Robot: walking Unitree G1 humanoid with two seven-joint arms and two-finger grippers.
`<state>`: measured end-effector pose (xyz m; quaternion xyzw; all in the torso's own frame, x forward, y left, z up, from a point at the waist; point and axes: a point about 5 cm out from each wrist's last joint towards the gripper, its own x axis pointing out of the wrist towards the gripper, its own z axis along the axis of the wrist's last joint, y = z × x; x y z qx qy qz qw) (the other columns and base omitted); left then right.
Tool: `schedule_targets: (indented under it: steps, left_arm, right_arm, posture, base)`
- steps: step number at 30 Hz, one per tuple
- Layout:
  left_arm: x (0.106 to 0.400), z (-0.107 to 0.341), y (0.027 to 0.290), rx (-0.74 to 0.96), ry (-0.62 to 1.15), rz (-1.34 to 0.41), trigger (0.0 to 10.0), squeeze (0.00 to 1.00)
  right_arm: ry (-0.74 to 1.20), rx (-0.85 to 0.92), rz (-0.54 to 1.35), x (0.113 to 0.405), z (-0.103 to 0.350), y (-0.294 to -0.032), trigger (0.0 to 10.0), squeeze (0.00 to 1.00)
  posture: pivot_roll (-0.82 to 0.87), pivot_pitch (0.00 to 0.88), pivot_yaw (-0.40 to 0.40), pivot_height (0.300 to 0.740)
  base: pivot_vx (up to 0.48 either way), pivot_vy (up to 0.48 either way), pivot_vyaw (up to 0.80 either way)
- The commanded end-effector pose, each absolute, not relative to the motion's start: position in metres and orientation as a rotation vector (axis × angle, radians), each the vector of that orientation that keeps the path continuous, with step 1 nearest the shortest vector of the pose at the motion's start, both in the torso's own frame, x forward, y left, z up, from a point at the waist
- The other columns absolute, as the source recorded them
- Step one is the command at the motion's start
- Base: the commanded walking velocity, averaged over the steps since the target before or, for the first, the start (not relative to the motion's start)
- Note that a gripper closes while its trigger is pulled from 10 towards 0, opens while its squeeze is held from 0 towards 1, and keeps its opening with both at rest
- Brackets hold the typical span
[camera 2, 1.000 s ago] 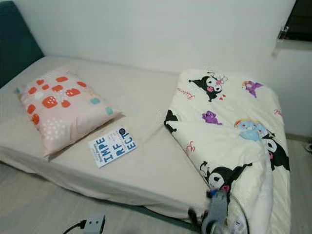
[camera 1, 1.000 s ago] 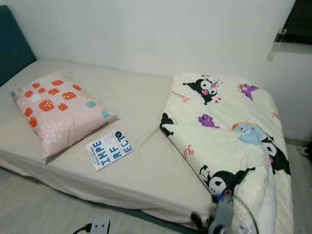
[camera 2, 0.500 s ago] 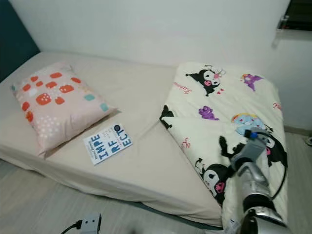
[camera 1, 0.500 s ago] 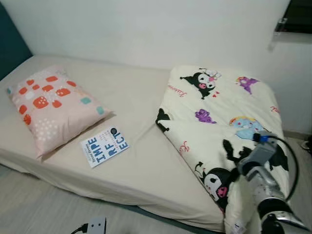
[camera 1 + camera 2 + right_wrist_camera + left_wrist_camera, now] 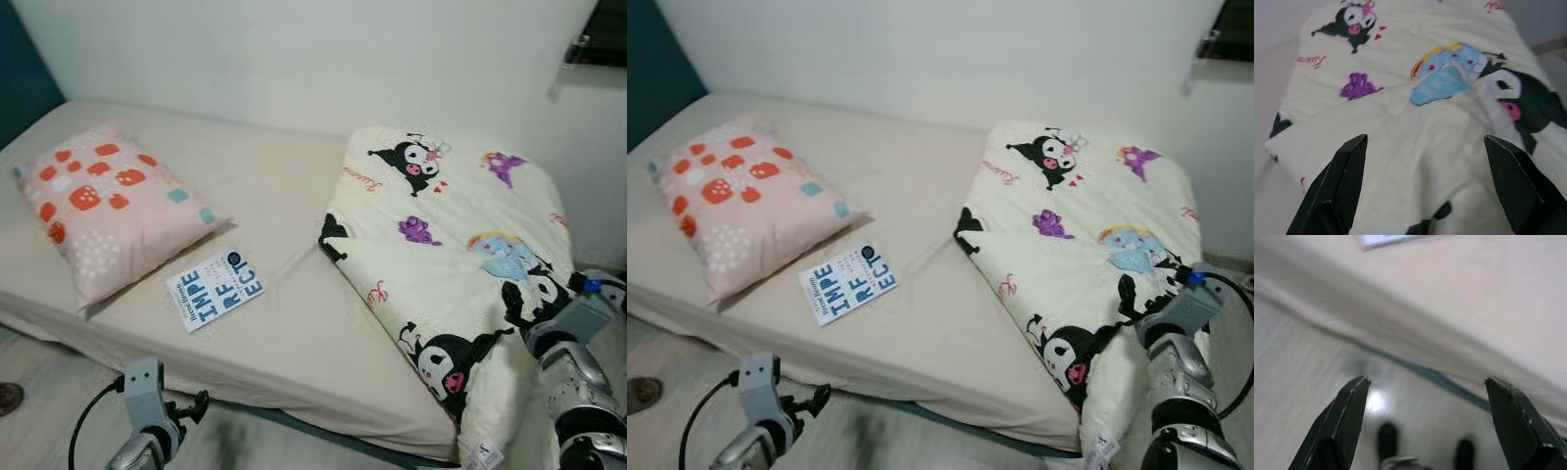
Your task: Clean up the room
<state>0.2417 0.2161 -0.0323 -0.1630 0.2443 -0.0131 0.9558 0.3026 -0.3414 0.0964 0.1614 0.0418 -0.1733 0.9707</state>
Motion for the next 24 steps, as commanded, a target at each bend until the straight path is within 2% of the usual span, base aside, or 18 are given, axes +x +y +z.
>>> schedule_targets:
  steps: [1, 2, 3, 4, 8, 12, 14, 24]
  left_arm:
    - [0.237, -0.033, 0.219, -0.39, 0.475, -0.07, 10.0, 0.0]
    - [0.237, -0.033, 0.219, -0.39, 0.475, -0.07, 10.0, 0.0]
    - [0.241, -0.026, 0.216, -0.441, 0.424, -0.175, 10.0, 0.0]
    - [0.241, -0.026, 0.216, -0.441, 0.424, -0.175, 10.0, 0.0]
    - [0.249, -0.01, 0.199, -0.531, 0.319, -0.487, 10.0, 0.0]
    - [0.251, -0.003, 0.193, -0.57, 0.28, -0.604, 10.0, 0.0]
    - [0.254, 0.008, 0.185, -0.615, 0.231, -0.758, 10.0, 0.0]
    - [0.259, 0.034, 0.167, -0.682, 0.119, -1.043, 10.0, 0.0]
  right_arm:
    - [0.071, 0.346, -0.352, 0.301, 0.098, -0.344, 10.0, 0.0]
    - [0.071, 0.346, -0.352, 0.301, 0.098, -0.344, 10.0, 0.0]
    - [0.051, 0.351, -0.337, 0.302, 0.102, -0.344, 10.0, 0.0]
    - [0.051, 0.351, -0.337, 0.302, 0.102, -0.344, 10.0, 0.0]
    - [0.017, 0.359, -0.298, 0.306, 0.11, -0.341, 10.0, 0.0]
    - [0.004, 0.364, -0.285, 0.308, 0.114, -0.34, 10.0, 0.0]
    - [-0.005, 0.368, -0.274, 0.31, 0.116, -0.339, 10.0, 0.0]
    - [-0.043, 0.381, -0.281, 0.31, 0.123, -0.342, 10.0, 0.0]
  posture:
    - [-0.1, 0.144, 0.062, 0.66]
    - [-0.1, 0.144, 0.062, 0.66]
    - [-0.1, 0.145, 0.06, 0.65]
    - [-0.1, 0.145, 0.06, 0.65]
    - [-0.1, 0.148, 0.059, 0.63]
    - [-0.1, 0.15, 0.059, 0.62]
    - [-0.1, 0.149, 0.059, 0.61]
    - [-0.09, 0.154, 0.069, 0.58]
  base:
    - [0.0, 0.0, 0.0]
    - [0.0, 0.0, 0.0]
    - [0.0, 0.0, 0.0]
    - [0.0, 0.0, 0.0]
    - [0.0, 0.0, 0.0]
    - [0.0, 0.0, 0.0]
    - [0.0, 0.0, 0.0]
    - [0.0, 0.0, 0.0]
